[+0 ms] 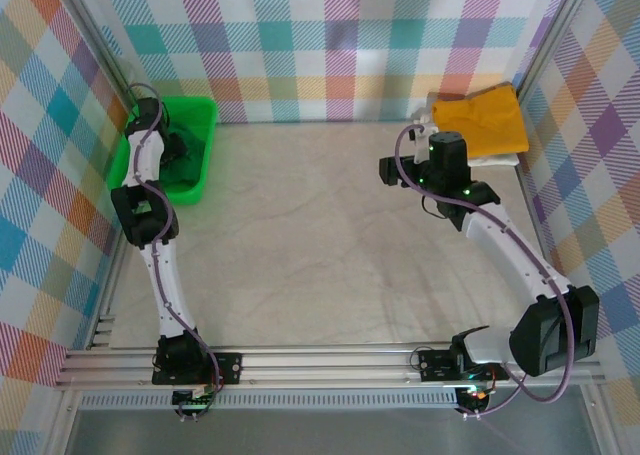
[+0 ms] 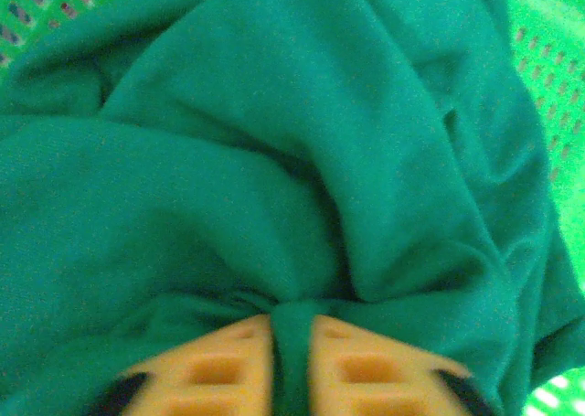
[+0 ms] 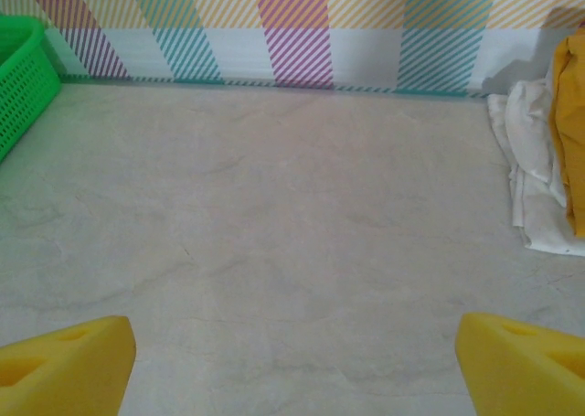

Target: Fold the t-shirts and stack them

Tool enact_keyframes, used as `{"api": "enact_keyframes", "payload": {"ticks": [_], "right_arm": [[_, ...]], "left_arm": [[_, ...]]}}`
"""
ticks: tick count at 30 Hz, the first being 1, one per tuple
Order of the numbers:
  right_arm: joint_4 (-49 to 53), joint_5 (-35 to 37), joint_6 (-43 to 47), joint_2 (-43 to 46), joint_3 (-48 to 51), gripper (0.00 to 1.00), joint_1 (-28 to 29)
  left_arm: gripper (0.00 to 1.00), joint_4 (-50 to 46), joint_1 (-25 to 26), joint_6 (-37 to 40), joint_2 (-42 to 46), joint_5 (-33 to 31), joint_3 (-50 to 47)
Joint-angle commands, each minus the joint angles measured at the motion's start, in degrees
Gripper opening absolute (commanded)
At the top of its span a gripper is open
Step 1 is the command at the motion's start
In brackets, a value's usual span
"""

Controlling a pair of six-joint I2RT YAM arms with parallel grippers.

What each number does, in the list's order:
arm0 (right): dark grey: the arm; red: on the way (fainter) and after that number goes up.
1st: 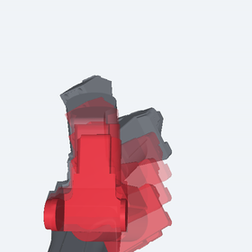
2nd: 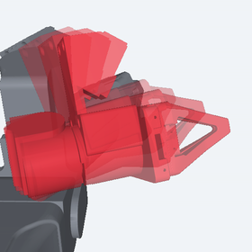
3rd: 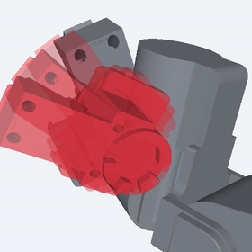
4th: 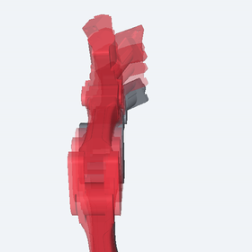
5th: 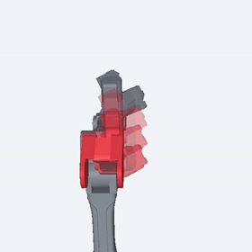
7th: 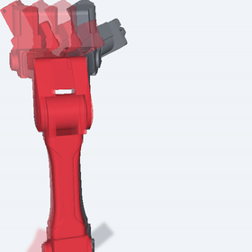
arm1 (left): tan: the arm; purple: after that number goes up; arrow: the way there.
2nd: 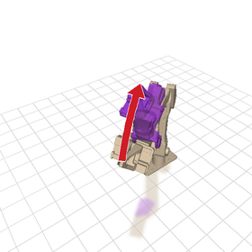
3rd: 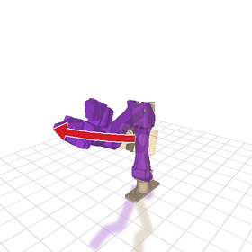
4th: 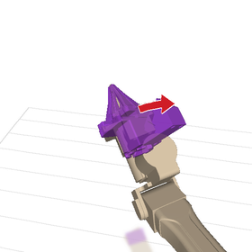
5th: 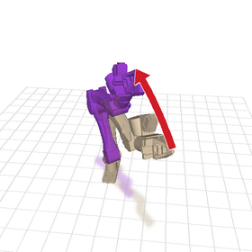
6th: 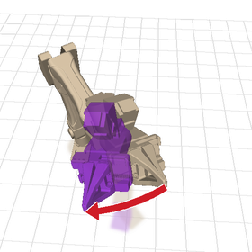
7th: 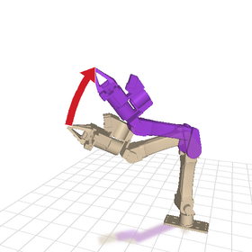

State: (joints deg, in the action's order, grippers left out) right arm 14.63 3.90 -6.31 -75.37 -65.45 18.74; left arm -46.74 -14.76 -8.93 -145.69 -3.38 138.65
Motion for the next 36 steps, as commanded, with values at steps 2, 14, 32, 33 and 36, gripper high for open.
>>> {"api": "enact_keyframes", "payload": {"ticks": [2, 14, 32, 33, 36], "right_arm": [[-2.4, 0.9, 0.7, 1.6, -0.4, 0.92, 0.2], [-4.4, -1.4, -1.3, -0.5, -3.0, 0.9, 0.2], [-1.4, 16.8, -7.5, 9.8, -0.3, 0.93, -0.5], [-0.5, 17.5, -8.2, 9.9, -0.1, 0.94, -0.7], [2.8, 17.8, -10.5, 8.2, -0.3, 0.93, -1.9]], "left_arm": [[0.0, 1.3, -0.3, 0.7, 7.2, 3.1, 2.2], [0.0, 7.0, 6.5, -1.9, 35.1, 10.2, 2.3], [0.15, 17.3, 32.6, -5.9, 53.8, 18.1, -24.3], [0.32, 18.7, 32.7, -5.7, 53.3, 18.4, -29.1], [0.63, 19.8, 33.0, -5.1, 49.9, 18.7, -39.3]]}}
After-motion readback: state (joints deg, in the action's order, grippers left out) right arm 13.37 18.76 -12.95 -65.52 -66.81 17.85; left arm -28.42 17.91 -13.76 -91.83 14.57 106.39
